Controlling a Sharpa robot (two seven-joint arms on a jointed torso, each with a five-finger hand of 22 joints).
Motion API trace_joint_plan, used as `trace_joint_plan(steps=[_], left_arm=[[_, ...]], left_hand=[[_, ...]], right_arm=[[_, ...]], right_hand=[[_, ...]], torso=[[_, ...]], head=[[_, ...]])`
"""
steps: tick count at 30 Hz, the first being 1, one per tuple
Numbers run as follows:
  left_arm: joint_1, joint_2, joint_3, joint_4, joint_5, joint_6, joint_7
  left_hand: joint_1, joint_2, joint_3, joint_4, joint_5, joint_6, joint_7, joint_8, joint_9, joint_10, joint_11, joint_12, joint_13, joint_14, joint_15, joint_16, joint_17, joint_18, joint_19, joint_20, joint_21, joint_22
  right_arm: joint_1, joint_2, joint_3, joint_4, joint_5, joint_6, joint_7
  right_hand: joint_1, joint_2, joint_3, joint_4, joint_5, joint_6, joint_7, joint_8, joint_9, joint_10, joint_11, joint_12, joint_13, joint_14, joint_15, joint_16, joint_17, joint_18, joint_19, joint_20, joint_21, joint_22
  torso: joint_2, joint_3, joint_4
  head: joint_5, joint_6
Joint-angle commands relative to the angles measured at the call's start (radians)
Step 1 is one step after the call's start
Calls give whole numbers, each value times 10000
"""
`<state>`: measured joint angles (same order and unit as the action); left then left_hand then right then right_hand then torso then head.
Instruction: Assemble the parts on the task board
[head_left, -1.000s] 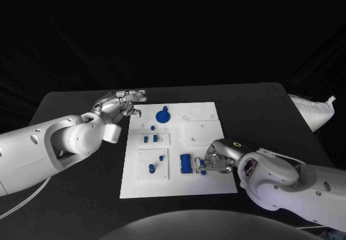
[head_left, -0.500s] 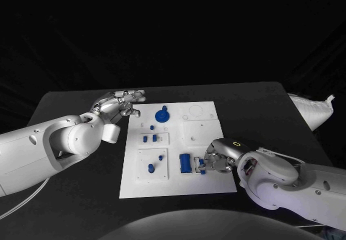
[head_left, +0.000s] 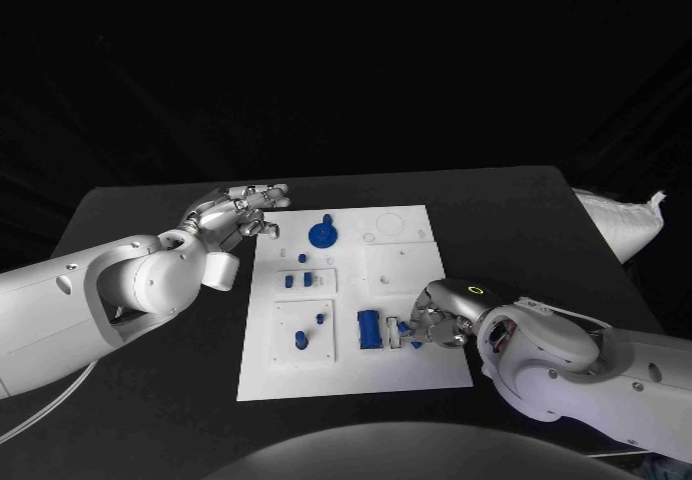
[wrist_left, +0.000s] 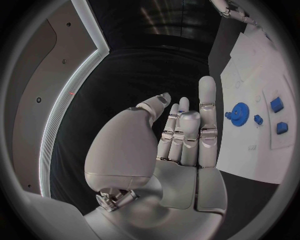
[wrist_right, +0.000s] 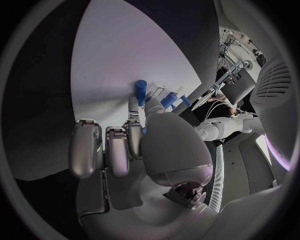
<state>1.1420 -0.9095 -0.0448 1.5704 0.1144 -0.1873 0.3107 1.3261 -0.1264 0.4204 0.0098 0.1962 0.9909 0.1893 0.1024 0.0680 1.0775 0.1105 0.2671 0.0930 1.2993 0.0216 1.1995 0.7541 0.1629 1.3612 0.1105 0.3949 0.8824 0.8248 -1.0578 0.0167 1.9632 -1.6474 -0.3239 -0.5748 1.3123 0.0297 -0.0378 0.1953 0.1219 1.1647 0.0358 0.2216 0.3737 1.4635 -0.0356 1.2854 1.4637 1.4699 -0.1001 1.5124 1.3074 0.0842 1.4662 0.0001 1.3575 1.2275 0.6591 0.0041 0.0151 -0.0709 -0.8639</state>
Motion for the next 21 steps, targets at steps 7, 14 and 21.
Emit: trace_joint_plan(steps=[7,14,21], left_arm=[[-7,18,3,18,36,227,-2],[-8,13,3,22,36,238,-16],[-9,1,3,29,36,260,-50]], left_hand=[[-41,37,-37,-38,27,-50,13,17,-7,-58,8,35,16,-57,-14,-17,-9,166,-88,13,-44,-14],[-41,37,-37,-38,27,-50,13,17,-7,-58,8,35,16,-57,-14,-17,-9,166,-88,13,-44,-14],[-43,37,-40,-38,26,-56,16,17,-7,-67,10,40,15,-60,-13,-18,-16,166,-89,13,-46,-16]], right_arm=[[-12,13,-2,-22,46,58,40],[-12,21,-1,-37,-120,203,-5],[-12,8,0,36,-1218,405,36]], right_hand=[[-334,-250,58,192,29,21,5,-65,56,369,-34,-69,-537,827,-31,29,1734,-149,85,10,-21,8],[71,-325,296,-57,-10,6,-15,-90,102,361,-55,-82,-531,827,-50,27,1736,-145,80,-3,-34,-2],[291,-557,486,-253,-329,-89,48,-193,109,319,2,-152,-549,816,-14,-5,1693,-138,49,16,-84,-55]], torso=[[3,-11,10],[-9,-8,14],[9,4,16]], head=[[1,57],[-3,75],[-4,106]])
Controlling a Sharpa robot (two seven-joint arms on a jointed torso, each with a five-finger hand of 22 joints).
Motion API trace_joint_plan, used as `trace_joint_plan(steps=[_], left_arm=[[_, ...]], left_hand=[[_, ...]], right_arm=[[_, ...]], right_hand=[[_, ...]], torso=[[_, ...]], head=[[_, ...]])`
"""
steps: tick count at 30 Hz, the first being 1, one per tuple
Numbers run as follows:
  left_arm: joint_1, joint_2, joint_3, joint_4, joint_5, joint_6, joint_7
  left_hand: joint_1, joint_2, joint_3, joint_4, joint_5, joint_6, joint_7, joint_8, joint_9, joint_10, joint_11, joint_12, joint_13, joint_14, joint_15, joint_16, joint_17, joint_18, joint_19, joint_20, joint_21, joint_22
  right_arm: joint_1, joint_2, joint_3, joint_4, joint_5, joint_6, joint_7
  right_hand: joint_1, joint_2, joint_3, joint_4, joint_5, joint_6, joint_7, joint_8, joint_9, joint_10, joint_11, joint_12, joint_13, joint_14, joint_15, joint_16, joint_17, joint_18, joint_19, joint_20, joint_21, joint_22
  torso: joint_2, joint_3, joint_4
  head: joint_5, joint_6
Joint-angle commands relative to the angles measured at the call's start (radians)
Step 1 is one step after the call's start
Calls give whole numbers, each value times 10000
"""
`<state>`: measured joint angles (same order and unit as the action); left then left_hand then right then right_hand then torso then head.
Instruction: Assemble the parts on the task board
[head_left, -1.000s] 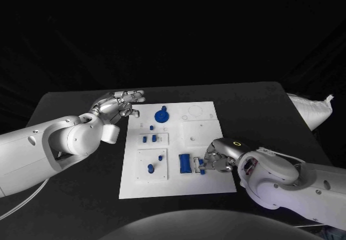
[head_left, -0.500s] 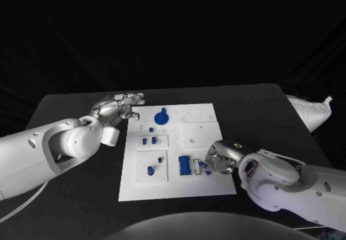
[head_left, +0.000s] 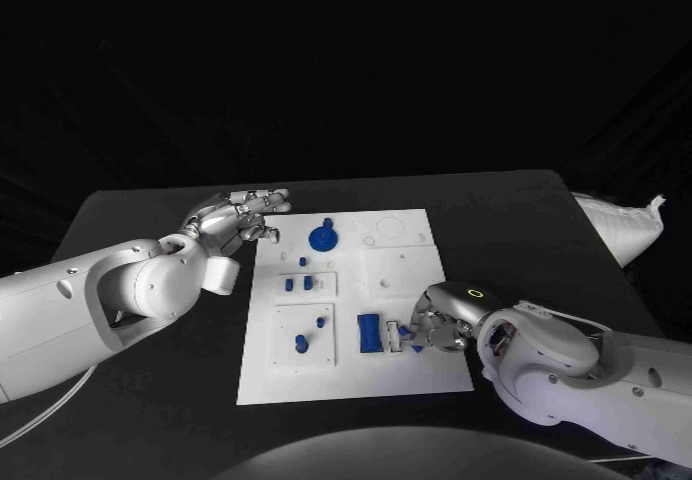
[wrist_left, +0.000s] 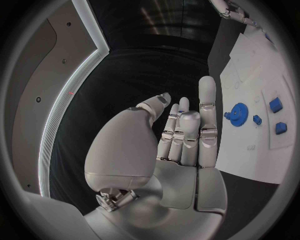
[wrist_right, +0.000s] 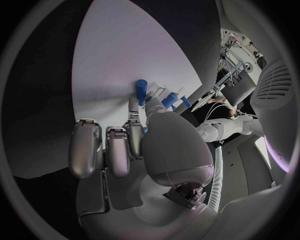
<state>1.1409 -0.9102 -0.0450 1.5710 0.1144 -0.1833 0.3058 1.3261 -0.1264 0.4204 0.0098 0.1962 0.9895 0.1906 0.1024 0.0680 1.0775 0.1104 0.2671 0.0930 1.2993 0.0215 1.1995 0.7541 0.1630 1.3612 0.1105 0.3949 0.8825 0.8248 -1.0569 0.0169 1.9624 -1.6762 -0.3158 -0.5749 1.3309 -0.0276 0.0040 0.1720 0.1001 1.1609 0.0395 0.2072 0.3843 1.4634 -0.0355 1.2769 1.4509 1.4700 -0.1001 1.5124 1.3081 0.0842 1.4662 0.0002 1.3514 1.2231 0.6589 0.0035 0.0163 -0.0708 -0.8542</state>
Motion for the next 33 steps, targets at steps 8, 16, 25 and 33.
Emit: trace_joint_plan(steps=[8,16,25,33], left_arm=[[1,-4,4,23,36,234,-18],[1,-7,4,27,36,245,-25],[1,-26,4,50,36,239,-31],[1,-43,4,68,32,302,-80]], left_hand=[[-44,37,-41,-37,26,-45,3,16,-8,-72,11,42,15,-63,-12,-19,-20,165,-90,14,-46,-18],[-44,37,-41,-37,26,-45,3,16,-8,-72,11,42,15,-63,-12,-19,-20,165,-90,14,-46,-18],[-44,37,-41,-37,26,-45,3,16,-8,-72,11,42,15,-63,-12,-19,-20,165,-90,14,-46,-18],[-44,37,-41,-37,26,-45,3,16,-8,-72,11,42,15,-63,-12,-19,-20,165,-90,14,-46,-18]], right_arm=[[-12,-55,-1,116,-1415,539,71],[-13,-32,-1,214,-2388,757,56],[-13,-28,-1,256,-3378,1670,54],[-14,-10,-2,229,-3663,2068,40]], right_hand=[[171,-146,342,-55,-448,-87,52,-137,-7,299,26,-114,-433,812,14,-15,1677,-134,38,40,-44,-26],[29,-539,528,22,-480,-237,165,-301,-60,226,120,-286,-508,793,86,-70,1601,-116,-8,93,-131,-134],[280,-868,981,-144,-451,-384,285,-571,-173,107,220,-538,-619,779,175,-111,1559,-99,-53,178,-211,-216],[360,-816,1300,-168,-240,-244,250,-608,-205,115,196,-509,-602,791,166,-82,1611,-106,-34,192,-178,-154]], torso=[[7,4,-12],[4,2,-7],[-7,-14,4],[-12,-8,-1]], head=[[-5,-2],[-26,23],[-62,21],[-51,32]])
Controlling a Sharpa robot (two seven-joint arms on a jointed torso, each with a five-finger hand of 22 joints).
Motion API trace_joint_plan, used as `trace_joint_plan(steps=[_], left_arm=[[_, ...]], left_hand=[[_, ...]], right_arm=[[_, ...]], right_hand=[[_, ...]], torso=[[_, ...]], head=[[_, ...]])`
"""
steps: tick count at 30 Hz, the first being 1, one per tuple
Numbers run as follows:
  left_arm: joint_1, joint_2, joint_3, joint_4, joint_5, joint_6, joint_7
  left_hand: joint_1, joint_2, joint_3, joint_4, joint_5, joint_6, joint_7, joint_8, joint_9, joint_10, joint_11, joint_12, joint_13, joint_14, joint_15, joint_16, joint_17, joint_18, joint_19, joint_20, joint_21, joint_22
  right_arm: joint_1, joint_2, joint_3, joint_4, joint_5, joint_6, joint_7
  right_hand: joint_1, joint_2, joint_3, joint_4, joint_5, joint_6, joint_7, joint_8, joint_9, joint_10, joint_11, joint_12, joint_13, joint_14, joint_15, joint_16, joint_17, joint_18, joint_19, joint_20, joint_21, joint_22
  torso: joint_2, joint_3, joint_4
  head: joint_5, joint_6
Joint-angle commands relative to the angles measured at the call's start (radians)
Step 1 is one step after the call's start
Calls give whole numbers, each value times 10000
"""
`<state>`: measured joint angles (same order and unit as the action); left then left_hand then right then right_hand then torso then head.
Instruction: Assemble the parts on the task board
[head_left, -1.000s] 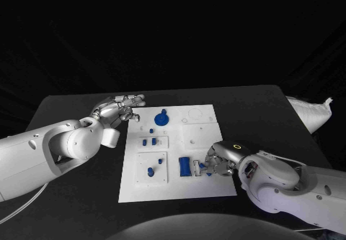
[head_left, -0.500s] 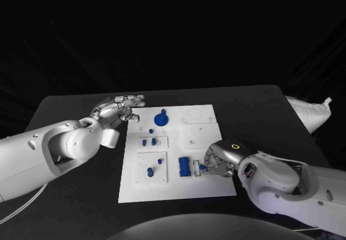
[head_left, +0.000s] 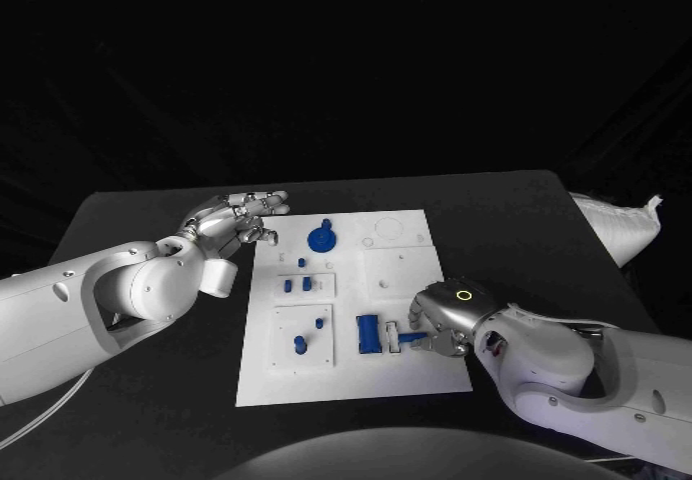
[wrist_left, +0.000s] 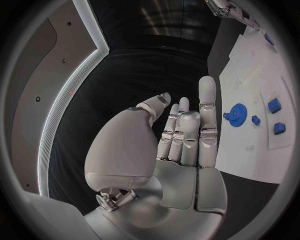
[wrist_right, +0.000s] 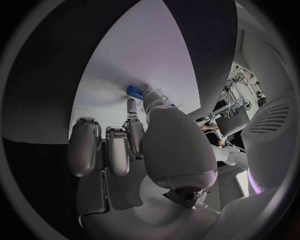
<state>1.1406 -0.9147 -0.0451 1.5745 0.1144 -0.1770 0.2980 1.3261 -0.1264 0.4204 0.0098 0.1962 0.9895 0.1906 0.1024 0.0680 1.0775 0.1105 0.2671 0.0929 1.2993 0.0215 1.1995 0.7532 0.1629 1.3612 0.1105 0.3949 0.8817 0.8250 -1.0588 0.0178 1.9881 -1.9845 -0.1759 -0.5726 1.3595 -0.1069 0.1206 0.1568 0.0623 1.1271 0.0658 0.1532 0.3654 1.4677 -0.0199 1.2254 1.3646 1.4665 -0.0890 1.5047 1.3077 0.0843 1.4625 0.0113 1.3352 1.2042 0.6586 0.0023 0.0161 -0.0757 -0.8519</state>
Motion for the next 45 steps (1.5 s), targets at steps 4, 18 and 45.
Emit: trace_joint_plan(steps=[4,18,45], left_arm=[[4,0,5,35,29,253,-9],[4,-2,6,44,21,262,-14],[4,6,6,38,19,243,-13]], left_hand=[[-46,41,-46,-35,26,-56,7,17,-9,-91,15,53,14,-85,-9,-40,-65,165,-93,16,-50,-16],[-44,43,-45,-36,26,-57,7,17,-9,-94,15,55,14,-90,-8,-45,-76,165,-94,16,-51,-17],[-37,54,-41,-37,28,-64,9,19,-9,-108,17,62,12,-107,-6,-59,-108,164,-100,18,-55,-21]], right_arm=[[-17,37,-12,-72,-583,807,5],[-21,167,-13,-133,-333,807,42],[-10,-243,61,81,990,-774,-236]], right_hand=[[74,-27,360,-5,324,179,-40,-101,-42,83,15,33,275,834,36,16,1650,-114,20,68,9,77],[281,486,1834,-177,625,408,-154,-257,-117,221,-93,395,469,875,-54,131,1836,-165,114,-19,180,343],[-1489,-168,3359,1,1515,720,-193,-461,-9,447,-116,898,791,949,-72,366,2189,-264,272,-38,561,895]], torso=[[-4,4,11],[0,9,1],[3,17,-12]], head=[[-7,15],[54,22],[107,100]])
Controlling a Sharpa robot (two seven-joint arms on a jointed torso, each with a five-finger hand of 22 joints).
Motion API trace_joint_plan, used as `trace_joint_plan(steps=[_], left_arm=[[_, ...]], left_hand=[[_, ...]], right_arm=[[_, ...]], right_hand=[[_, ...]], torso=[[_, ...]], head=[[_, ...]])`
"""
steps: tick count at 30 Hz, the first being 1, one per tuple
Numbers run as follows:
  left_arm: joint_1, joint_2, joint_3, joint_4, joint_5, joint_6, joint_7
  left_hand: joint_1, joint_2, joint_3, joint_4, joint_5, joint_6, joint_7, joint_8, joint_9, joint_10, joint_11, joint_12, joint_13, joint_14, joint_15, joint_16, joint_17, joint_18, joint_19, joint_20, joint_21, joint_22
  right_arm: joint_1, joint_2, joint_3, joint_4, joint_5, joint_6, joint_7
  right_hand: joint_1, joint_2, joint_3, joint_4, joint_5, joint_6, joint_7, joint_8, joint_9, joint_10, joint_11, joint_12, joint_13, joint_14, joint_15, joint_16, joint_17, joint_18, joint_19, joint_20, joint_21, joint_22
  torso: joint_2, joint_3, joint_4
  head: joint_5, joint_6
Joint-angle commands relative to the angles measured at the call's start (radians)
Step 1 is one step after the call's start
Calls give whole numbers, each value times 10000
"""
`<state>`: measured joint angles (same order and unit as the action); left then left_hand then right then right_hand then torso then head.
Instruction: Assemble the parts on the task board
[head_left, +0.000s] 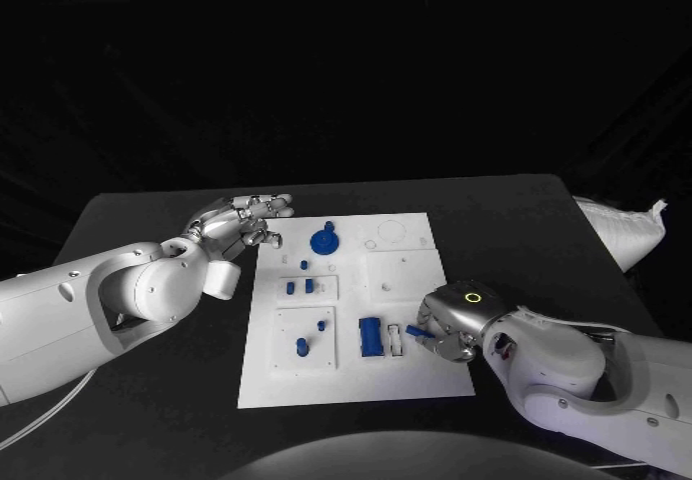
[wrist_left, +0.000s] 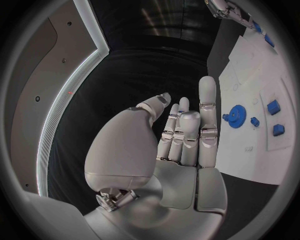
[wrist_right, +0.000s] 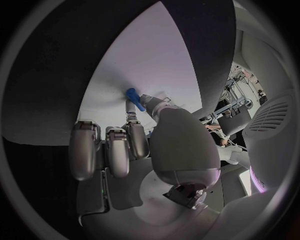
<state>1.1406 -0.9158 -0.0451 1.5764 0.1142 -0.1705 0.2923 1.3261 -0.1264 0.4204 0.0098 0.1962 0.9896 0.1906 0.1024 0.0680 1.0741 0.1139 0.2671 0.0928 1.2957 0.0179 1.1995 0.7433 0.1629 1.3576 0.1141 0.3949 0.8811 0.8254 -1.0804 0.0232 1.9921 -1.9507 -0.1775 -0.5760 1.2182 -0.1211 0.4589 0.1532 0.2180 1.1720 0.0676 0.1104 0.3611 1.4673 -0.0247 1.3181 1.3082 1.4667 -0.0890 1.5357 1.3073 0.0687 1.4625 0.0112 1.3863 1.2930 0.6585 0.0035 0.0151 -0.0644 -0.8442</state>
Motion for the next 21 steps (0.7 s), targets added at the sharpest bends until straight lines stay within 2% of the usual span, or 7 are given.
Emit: trace_joint_plan(steps=[1,5,10,14,18,21], left_arm=[[4,16,6,20,21,177,43],[4,11,6,24,20,176,38],[4,11,6,29,14,189,27],[4,12,6,32,-17,251,20],[4,23,6,30,-70,290,12],[4,27,6,36,-86,304,8]], left_hand=[[-37,54,-41,-37,28,-64,10,18,-9,-74,-17,62,13,-71,30,-59,-8,164,-64,-18,-55,-14],[-37,54,-41,-37,28,-64,10,18,-9,-74,-17,62,13,-71,30,-59,-8,164,-64,-18,-55,-14],[-37,54,-41,-37,28,-64,10,18,-9,-74,-17,62,13,-71,30,-59,-8,164,-64,-18,-55,-14],[-35,62,-39,-36,29,-67,11,19,-9,-81,-15,67,13,-79,31,-65,-22,163,-67,-17,-57,-17],[-15,58,-37,-52,29,-78,12,21,-10,-100,-14,80,12,-95,33,-73,-45,163,-75,-16,-63,-23],[-15,58,-37,-52,29,-78,12,21,-10,-100,-14,80,12,-95,33,-73,-45,163,-75,-16,-63,-23]], right_arm=[[-14,-41,9,54,794,-933,-218],[-14,-88,15,111,1515,-1807,-248],[-14,-105,17,179,2593,-2493,-233],[-14,-92,18,178,3181,-2560,-221],[-14,-18,16,106,3774,-2273,-219],[-15,82,15,45,4119,-2079,-228]], right_hand=[[-77,-52,-22,19,-29,267,-213,-39,36,443,-71,-66,1339,946,-75,52,2187,-105,269,-37,44,-2],[-69,-122,-4,-44,28,262,-217,-55,43,427,-77,-133,1309,947,-80,53,2188,-103,267,-41,43,-5],[-95,-151,-14,-50,23,269,-213,-57,48,427,-73,-134,1310,948,-80,59,2197,-104,268,-43,46,-1],[-90,-153,-9,-60,30,272,-217,-57,49,429,-75,-131,1312,949,-80,59,2198,-103,267,-43,44,-4],[-167,-168,-37,-50,106,290,-208,-61,60,435,-70,-121,1319,951,-79,67,2210,-104,268,-45,48,2],[-309,-170,-118,-32,347,308,-207,-76,76,449,-67,-96,1337,951,-75,68,2211,-105,268,-43,50,4]], torso=[[4,4,1],[12,2,10],[10,3,17],[7,-1,13],[2,-7,10],[9,-6,7]], head=[[-7,26],[-24,42],[-28,45],[-22,58],[-30,68],[-17,51]])
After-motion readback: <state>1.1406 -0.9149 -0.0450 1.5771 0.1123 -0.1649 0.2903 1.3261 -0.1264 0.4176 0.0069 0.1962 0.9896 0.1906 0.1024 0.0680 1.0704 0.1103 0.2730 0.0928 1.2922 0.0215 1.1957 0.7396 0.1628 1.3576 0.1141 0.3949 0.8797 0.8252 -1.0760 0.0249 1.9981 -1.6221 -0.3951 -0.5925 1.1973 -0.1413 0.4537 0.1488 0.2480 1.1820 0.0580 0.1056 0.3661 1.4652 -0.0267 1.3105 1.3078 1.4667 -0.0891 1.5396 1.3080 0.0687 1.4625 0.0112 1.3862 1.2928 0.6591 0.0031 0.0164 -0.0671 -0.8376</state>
